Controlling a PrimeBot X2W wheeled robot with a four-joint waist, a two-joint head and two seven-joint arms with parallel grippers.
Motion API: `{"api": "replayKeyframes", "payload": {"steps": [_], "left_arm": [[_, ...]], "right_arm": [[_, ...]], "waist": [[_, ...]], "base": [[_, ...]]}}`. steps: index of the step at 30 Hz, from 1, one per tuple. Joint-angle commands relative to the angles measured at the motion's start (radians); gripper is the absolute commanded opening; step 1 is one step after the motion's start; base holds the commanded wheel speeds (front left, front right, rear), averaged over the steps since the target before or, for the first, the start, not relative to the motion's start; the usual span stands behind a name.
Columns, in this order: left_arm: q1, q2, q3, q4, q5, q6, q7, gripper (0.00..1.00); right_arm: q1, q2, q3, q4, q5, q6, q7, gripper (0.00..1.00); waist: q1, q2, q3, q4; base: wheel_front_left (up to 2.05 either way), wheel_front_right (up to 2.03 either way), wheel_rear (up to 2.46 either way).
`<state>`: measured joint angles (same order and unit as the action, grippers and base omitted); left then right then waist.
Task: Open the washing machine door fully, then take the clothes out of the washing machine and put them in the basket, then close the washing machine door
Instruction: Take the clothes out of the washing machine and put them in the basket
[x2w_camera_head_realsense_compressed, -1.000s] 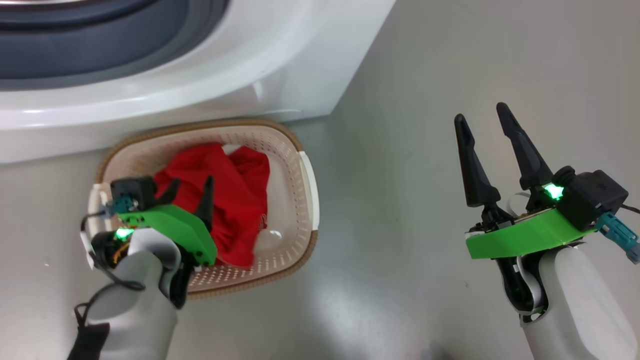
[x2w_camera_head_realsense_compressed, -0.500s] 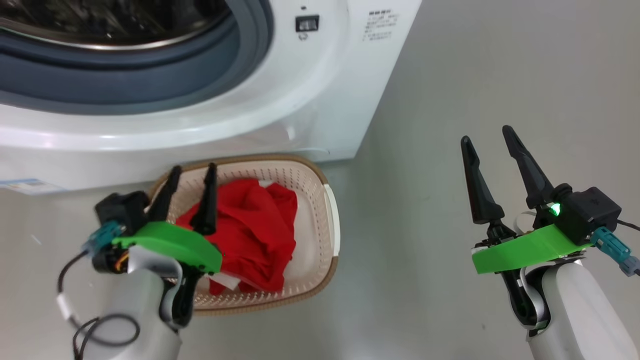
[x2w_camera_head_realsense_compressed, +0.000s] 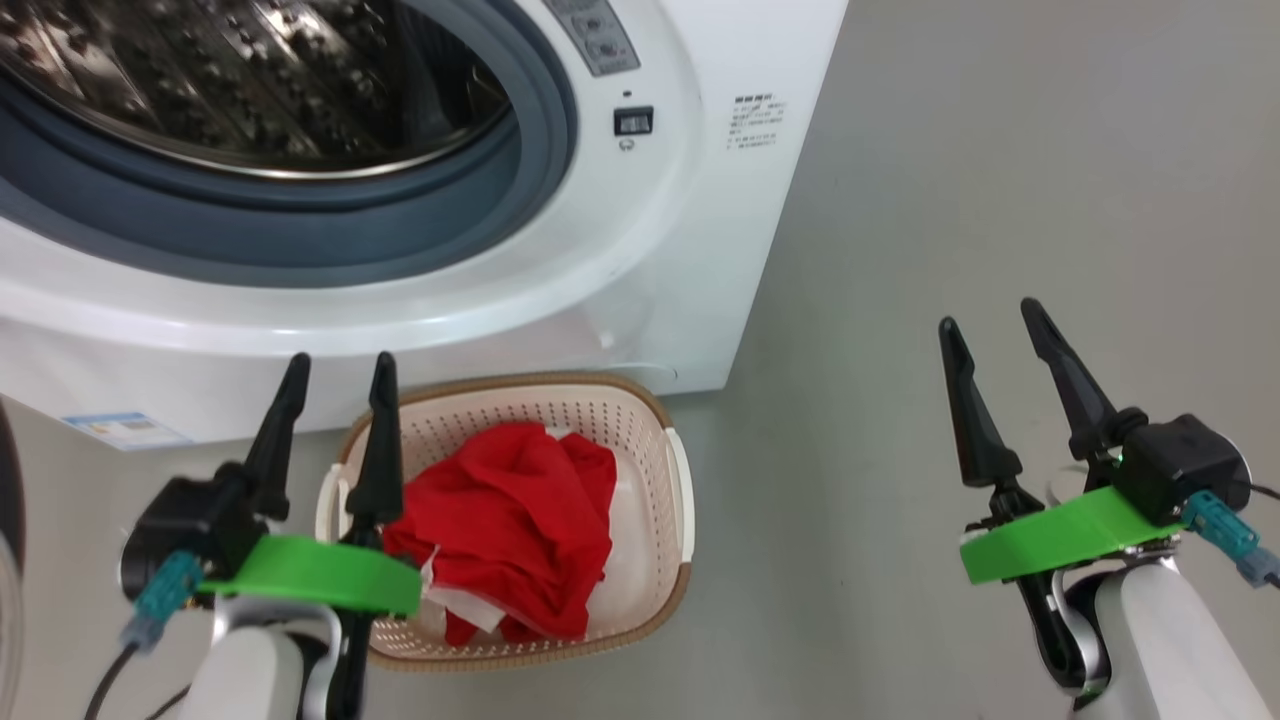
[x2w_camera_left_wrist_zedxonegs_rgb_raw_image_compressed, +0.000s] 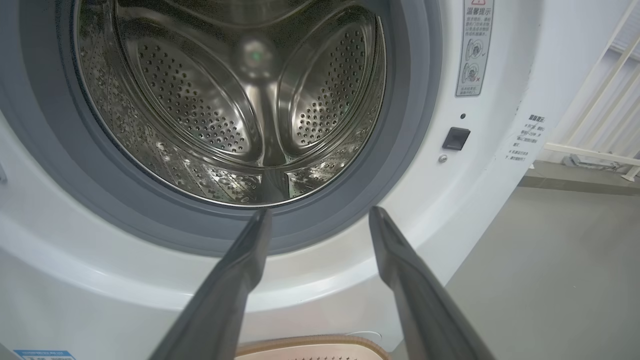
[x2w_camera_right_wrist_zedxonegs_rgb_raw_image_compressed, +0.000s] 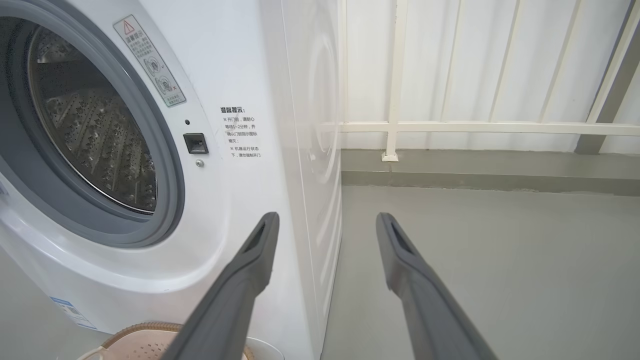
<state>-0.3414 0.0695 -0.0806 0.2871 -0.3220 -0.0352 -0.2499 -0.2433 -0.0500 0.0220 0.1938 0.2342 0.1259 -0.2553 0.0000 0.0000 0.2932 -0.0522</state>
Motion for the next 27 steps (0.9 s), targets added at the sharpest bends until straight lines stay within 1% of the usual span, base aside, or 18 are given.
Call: {"api": "replayKeyframes", "payload": {"steps": [1,9,17,27], "left_arm": [[0.024,0.017,0.04,-0.043,0.012,0.005,-0.012,1.0],[0.116,0.009,0.072,-0.158,0.032,-0.006,-0.012,1.0],[0.206,0.005,0.089,-0.229,0.039,0.0,-0.012,1.0],[0.293,-0.001,0.109,-0.284,0.046,0.019,-0.012,1.0]], "right_arm": [[0.012,0.0,0.018,-0.023,-0.018,0.005,-0.006,1.0],[0.051,0.0,0.008,-0.045,-0.038,0.005,-0.006,1.0],[0.098,0.0,0.002,-0.073,-0.048,0.005,-0.006,1.0],[0.156,0.0,-0.008,-0.098,-0.07,0.005,-0.006,1.0]], "waist": [[0.0,0.0,-0.029,0.006],[0.0,0.0,-0.086,0.017],[0.0,0.0,-0.135,0.018],[0.0,0.0,-0.194,0.016]], "base": [[0.0,0.0,0.0],[0.0,0.0,0.0],[0.0,0.0,0.0],[0.0,0.0,0.0]]}}
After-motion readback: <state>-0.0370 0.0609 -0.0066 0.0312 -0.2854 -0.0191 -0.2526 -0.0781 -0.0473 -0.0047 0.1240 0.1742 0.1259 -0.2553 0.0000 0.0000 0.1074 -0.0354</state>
